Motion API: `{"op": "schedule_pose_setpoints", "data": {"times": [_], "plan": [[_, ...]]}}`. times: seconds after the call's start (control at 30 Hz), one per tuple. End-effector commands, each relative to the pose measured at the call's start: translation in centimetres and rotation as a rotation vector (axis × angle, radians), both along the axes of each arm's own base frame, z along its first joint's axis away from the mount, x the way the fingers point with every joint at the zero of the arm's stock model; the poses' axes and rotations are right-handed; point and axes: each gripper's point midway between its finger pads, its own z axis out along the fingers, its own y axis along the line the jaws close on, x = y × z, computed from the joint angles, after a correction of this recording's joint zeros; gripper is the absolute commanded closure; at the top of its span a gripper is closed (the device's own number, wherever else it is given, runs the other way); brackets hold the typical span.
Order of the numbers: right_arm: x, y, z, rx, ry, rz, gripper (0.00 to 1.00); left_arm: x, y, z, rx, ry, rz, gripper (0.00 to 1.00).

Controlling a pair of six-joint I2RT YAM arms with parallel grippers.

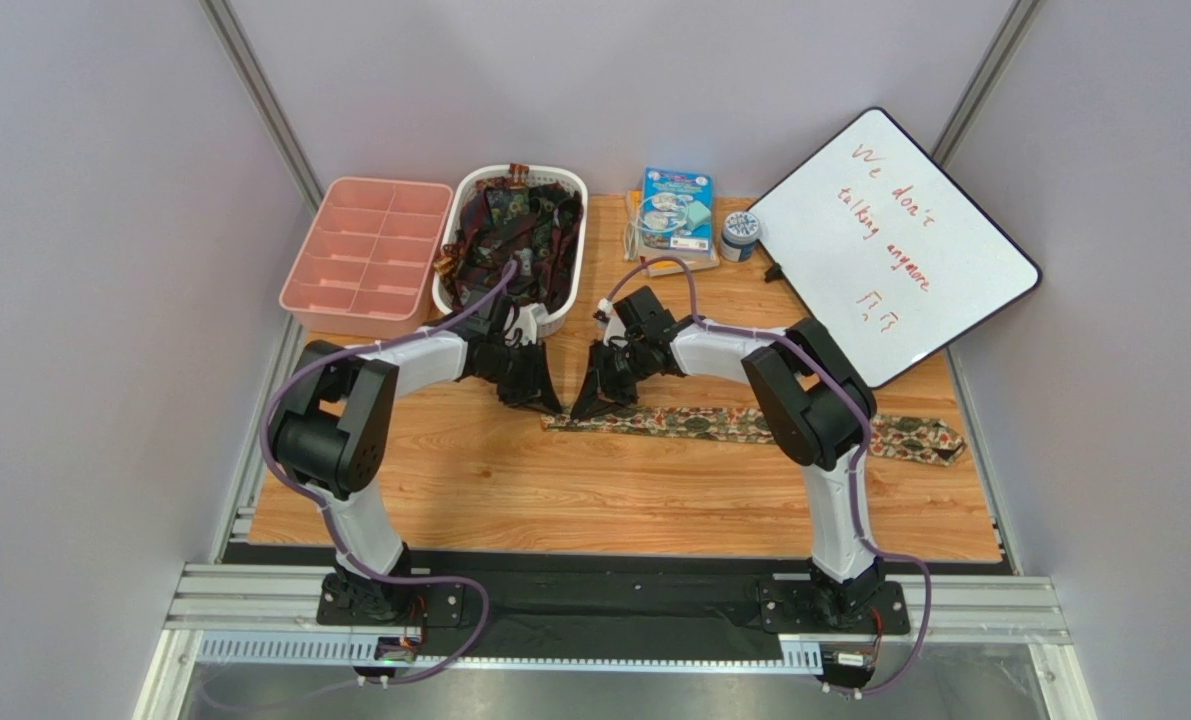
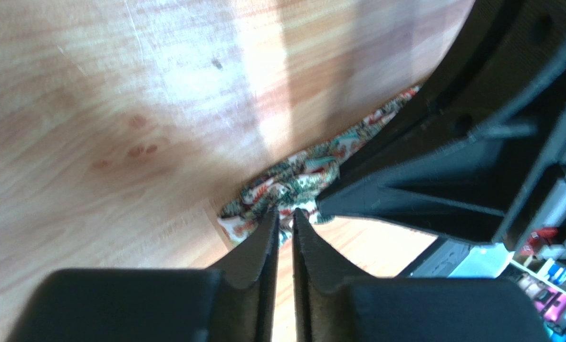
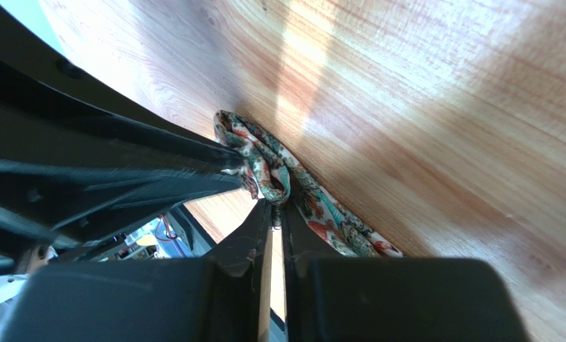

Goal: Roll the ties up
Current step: Close the tie at the center of the board.

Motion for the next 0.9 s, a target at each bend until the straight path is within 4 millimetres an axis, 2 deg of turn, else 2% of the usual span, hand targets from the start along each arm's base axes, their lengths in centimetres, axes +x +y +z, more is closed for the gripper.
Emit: {"op": "schedule_pose_setpoints", "data": {"times": [0.0,0.17,0.43,0.7,0.87], "plan": [[0.5,-0.2,1.4,0.007,-0.04,0.009,0.95,0.6,1.2,2.5,-0.008,-0.06,0.035,0.75],[0.7,-0.7,0.6,-0.012,-0.037,0.012,0.99,0.5,2.3,2.5,-0.014,-0.048,0.06,0.6],[0.6,-1.3,-1.0,-0.045,-0.004,0.0,1.0,-0.7,2.3,0.3,-0.015,0.022,0.058,0.51],[0.4,-1.4,-1.9,-0.053,0.015,-0.001,1.0,-0.5,1.4,-0.4,-0.067,0.033,0.055,0.54],[0.6,-1.3,-2.2,-0.054,0.022,-0.007,1.0,-0.3,0.4,0.4,-0.136,0.033,0.051,0.67]]}}
